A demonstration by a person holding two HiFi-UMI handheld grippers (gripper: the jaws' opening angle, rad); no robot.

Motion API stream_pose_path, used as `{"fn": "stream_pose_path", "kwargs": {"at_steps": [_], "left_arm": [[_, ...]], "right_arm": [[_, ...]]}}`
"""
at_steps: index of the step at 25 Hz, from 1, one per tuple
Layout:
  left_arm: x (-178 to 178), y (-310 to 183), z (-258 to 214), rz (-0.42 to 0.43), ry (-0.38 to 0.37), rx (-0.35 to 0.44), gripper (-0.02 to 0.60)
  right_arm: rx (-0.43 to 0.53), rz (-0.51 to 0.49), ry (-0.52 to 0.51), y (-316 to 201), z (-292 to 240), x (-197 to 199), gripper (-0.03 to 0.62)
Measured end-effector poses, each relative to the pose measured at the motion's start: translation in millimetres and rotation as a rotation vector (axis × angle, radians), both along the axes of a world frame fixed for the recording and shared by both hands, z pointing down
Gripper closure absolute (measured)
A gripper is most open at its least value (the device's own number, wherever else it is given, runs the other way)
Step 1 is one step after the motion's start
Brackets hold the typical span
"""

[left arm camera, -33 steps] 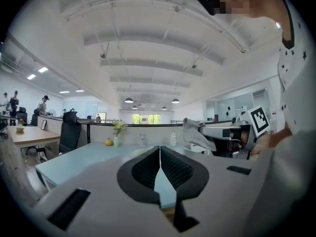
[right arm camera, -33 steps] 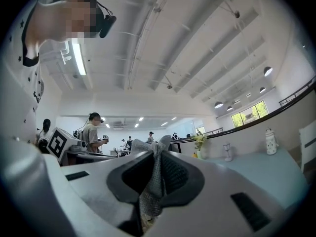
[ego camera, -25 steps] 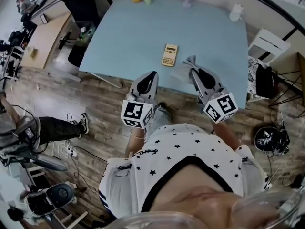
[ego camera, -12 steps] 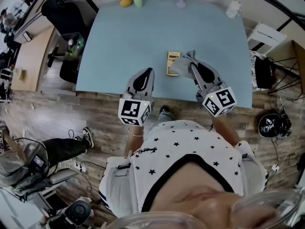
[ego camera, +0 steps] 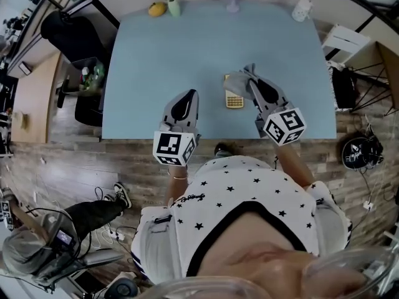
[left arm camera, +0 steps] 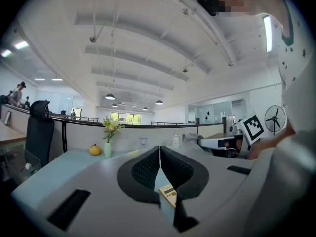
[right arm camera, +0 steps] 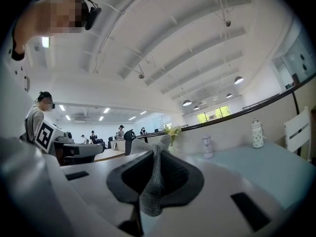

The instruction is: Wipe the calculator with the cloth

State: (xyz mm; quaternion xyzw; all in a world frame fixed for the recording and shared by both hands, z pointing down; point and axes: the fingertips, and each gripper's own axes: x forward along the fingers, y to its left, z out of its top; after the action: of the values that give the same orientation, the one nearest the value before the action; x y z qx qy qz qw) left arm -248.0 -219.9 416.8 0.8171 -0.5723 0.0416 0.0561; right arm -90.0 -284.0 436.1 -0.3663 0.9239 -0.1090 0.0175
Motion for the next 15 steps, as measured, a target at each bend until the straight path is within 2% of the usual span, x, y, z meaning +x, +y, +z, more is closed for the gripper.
{"fn": "stream_pose_path", "kwargs": {"at_steps": [7, 15], "left_arm": [[-16.2, -14.1, 3.0, 0.022, 0.018, -0.002, 0.551], [-27.7, -26.4, 7.5, -0.003, 0.034, -0.013, 0.551]], "right_arm": [[-0.037, 0.046, 0.074, -18.6, 27.0, -13.6, 0.562], [-0.089, 0.002, 0.129, -41.1, 52.6, -34.3, 0.557]]}}
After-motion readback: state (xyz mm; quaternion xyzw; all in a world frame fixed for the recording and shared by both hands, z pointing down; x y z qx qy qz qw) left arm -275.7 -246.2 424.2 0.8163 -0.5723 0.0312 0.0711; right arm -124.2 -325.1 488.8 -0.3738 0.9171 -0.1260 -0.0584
